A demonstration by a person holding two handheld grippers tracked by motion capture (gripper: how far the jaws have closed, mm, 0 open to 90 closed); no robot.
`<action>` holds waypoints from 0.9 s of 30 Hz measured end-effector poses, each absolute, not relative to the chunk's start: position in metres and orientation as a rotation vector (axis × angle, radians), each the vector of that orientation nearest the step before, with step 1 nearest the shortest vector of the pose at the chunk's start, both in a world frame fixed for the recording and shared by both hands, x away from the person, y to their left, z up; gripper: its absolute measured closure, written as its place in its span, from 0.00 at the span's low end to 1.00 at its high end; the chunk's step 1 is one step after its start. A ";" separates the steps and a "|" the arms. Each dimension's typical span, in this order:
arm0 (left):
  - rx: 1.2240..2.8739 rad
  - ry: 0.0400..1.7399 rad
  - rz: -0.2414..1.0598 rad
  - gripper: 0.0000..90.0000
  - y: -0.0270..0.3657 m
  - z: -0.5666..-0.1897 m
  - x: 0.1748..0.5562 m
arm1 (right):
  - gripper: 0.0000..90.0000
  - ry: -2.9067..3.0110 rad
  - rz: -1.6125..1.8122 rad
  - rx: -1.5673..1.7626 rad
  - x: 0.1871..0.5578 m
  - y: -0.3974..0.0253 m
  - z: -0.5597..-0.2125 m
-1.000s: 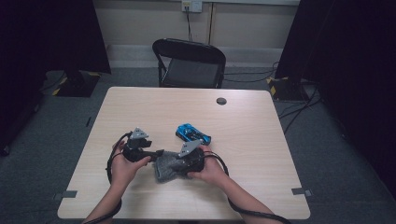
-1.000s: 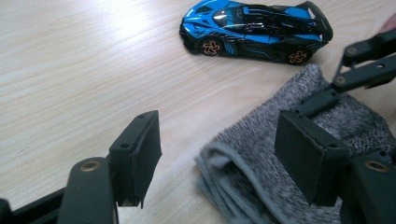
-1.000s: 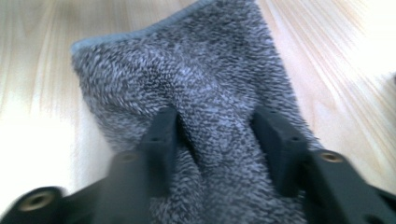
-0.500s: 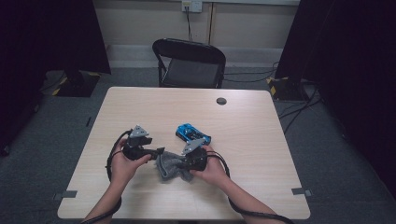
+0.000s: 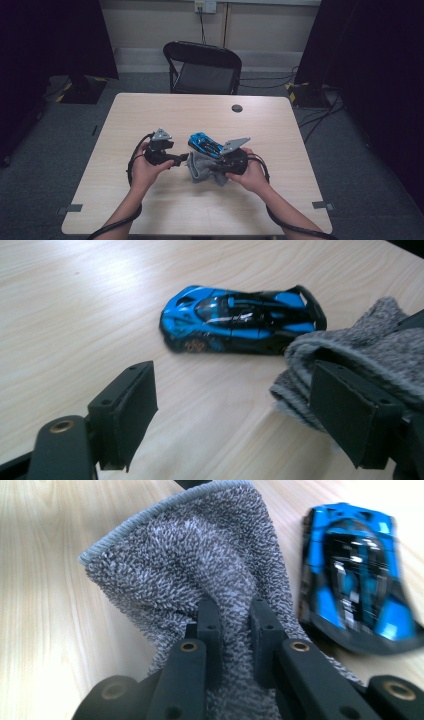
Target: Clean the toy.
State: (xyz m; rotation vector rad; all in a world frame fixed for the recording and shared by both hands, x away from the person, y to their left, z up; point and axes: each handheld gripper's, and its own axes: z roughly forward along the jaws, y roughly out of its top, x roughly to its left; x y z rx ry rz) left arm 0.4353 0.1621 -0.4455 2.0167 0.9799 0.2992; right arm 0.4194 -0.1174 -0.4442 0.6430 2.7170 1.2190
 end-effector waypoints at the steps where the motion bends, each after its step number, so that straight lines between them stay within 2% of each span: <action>1: 2.027 0.969 0.294 0.20 0.159 -0.445 0.438 | 0.88 2.714 1.215 0.645 0.420 -0.122 -0.442; 18: 2.055 0.890 0.254 0.18 0.120 -0.454 0.476 | 0.88 2.538 1.213 0.952 0.428 -0.231 -0.430; 27: 2.107 0.792 0.245 0.18 0.086 -0.469 0.495 | 0.88 2.517 1.160 1.042 0.440 -0.237 -0.452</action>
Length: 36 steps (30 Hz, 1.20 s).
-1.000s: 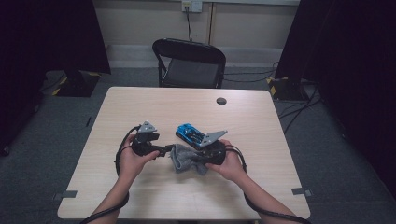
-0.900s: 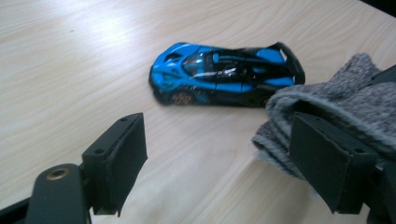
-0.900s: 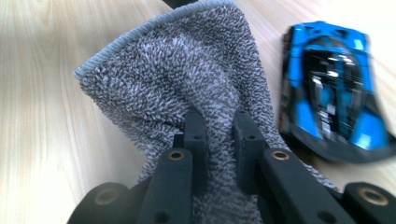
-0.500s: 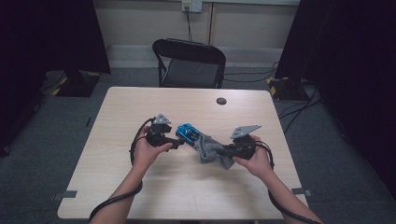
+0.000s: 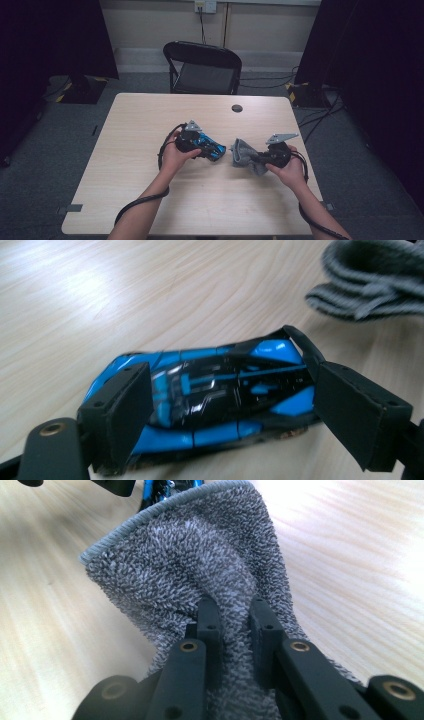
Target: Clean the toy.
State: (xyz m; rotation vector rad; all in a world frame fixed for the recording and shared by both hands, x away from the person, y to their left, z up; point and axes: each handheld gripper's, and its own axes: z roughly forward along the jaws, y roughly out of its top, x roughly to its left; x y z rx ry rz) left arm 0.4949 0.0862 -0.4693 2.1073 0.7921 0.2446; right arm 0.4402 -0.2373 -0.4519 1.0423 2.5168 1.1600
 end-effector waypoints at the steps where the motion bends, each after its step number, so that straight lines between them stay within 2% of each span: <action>1: 2.110 0.786 0.249 0.18 0.084 -0.471 0.497 | 0.88 2.518 1.164 1.050 0.442 -0.236 -0.454; 11: 2.127 0.771 0.275 0.18 0.083 -0.485 0.511 | 0.88 2.538 1.135 1.062 0.452 -0.231 -0.463; 19: 2.079 0.760 0.256 0.05 0.083 -0.494 0.512 | 0.88 2.533 1.103 1.083 0.455 -0.229 -0.465; 28: 2.055 0.756 0.264 0.05 0.085 -0.496 0.511 | 0.88 2.418 1.038 1.241 0.463 -0.231 -0.464; 36: 2.079 0.763 0.258 0.05 0.084 -0.494 0.512 | 0.88 2.358 0.889 1.263 0.473 -0.203 -0.472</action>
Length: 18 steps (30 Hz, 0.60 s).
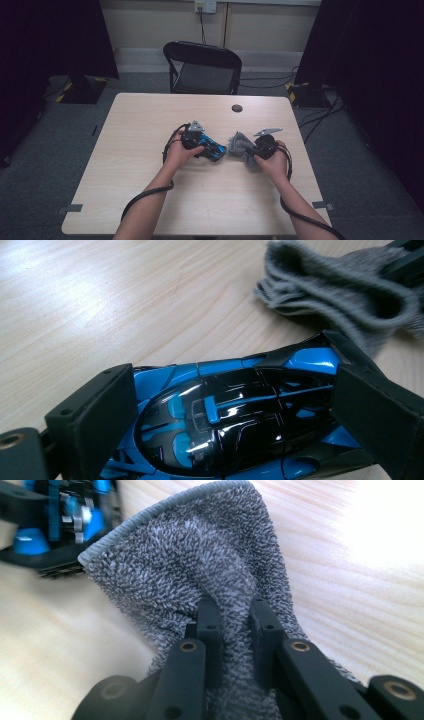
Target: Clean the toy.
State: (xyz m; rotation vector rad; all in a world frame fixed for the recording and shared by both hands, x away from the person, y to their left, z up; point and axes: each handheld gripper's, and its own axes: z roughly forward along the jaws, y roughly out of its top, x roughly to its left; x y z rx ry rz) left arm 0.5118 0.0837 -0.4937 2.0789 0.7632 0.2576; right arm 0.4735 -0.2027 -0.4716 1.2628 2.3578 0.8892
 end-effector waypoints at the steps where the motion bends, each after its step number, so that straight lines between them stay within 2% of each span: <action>1: 2.079 0.764 0.256 0.05 0.084 -0.494 0.512 | 0.88 2.344 0.881 1.259 0.474 -0.198 -0.473; 10: 2.083 0.770 0.254 0.05 0.083 -0.493 0.512 | 0.88 2.240 0.755 1.344 0.484 -0.175 -0.479; 18: 2.087 0.772 0.261 0.05 0.083 -0.493 0.512 | 0.88 2.365 0.778 1.225 0.467 -0.161 -0.478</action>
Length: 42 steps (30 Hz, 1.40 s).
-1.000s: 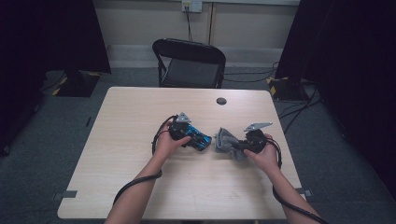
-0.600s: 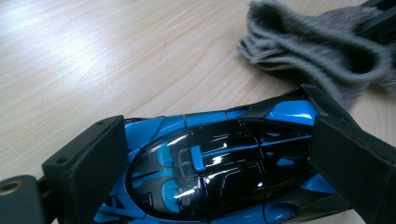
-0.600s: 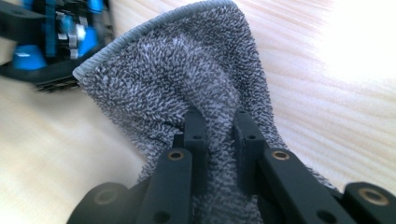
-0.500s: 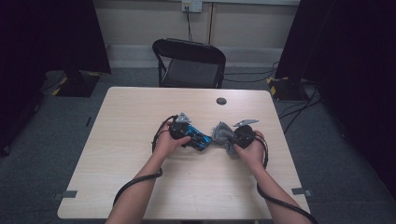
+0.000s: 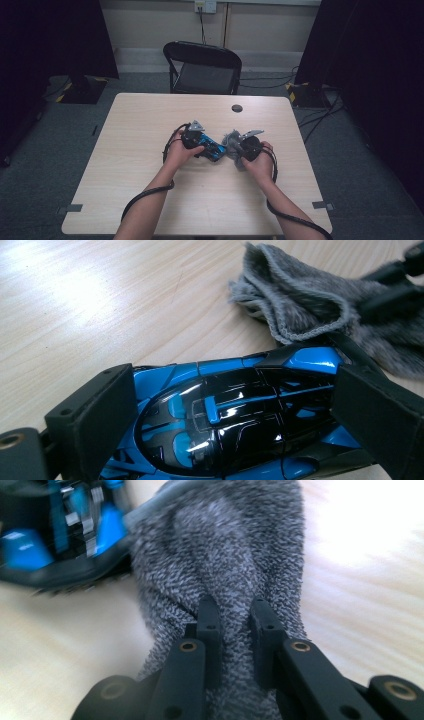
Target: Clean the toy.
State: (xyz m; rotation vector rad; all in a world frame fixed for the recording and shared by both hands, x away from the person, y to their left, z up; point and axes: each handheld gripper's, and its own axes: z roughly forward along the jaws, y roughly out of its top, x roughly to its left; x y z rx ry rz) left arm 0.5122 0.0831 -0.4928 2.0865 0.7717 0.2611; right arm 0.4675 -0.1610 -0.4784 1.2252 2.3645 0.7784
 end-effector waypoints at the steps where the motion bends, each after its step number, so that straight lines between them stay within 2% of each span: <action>1: 2.083 0.775 0.257 0.05 0.083 -0.493 0.512 | 0.88 2.389 0.789 1.207 0.465 -0.160 -0.478; 8: 2.101 0.782 0.252 0.05 0.082 -0.491 0.513 | 0.88 2.498 0.812 1.101 0.448 -0.150 -0.476; 42: 2.099 0.795 0.256 0.05 0.084 -0.491 0.514 | 0.88 2.715 0.930 0.923 0.417 -0.137 -0.474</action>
